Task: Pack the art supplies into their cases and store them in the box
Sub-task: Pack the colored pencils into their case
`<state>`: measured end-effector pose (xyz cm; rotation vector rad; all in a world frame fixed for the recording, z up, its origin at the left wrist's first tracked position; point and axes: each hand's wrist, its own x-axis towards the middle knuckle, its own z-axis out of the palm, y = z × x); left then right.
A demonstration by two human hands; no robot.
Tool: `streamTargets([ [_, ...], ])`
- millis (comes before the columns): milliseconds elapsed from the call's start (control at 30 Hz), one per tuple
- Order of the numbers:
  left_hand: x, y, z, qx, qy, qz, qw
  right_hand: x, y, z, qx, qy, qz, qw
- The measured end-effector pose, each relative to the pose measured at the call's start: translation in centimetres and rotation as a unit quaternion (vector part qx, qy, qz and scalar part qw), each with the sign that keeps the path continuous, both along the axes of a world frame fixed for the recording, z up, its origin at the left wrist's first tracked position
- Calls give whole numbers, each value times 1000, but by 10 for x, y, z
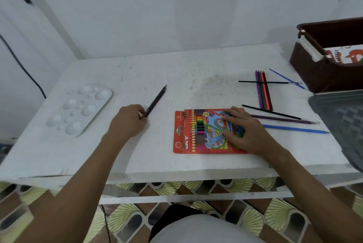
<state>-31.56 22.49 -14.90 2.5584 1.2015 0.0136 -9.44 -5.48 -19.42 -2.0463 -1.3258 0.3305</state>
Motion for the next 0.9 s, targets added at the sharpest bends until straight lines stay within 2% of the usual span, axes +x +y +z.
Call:
streamTargets([
  [100,-5,-23,-3,-31,5,25,999,0,0,1,-1,-2,0,1000],
  [233,10,-34,6,-62,1,1,998,-1,1,3,0,-10,2,1000],
  [367,31,-8,20,50,84,-114,989,-2,1,4,0,-9,4,1000],
  [500,43,24,18,180,181,-298,920,-2,1,3,0,-7,3,1000],
  [567,46,35,17,182,177,-335,907,-2,1,2,6,-4,0,1000],
  [700,40,42,16,170,107,-358,912,-2,1,2,14,-5,-2,1000],
  [900,25,40,15,152,122,-334,922,-1,0,1,9,-9,1,1000],
])
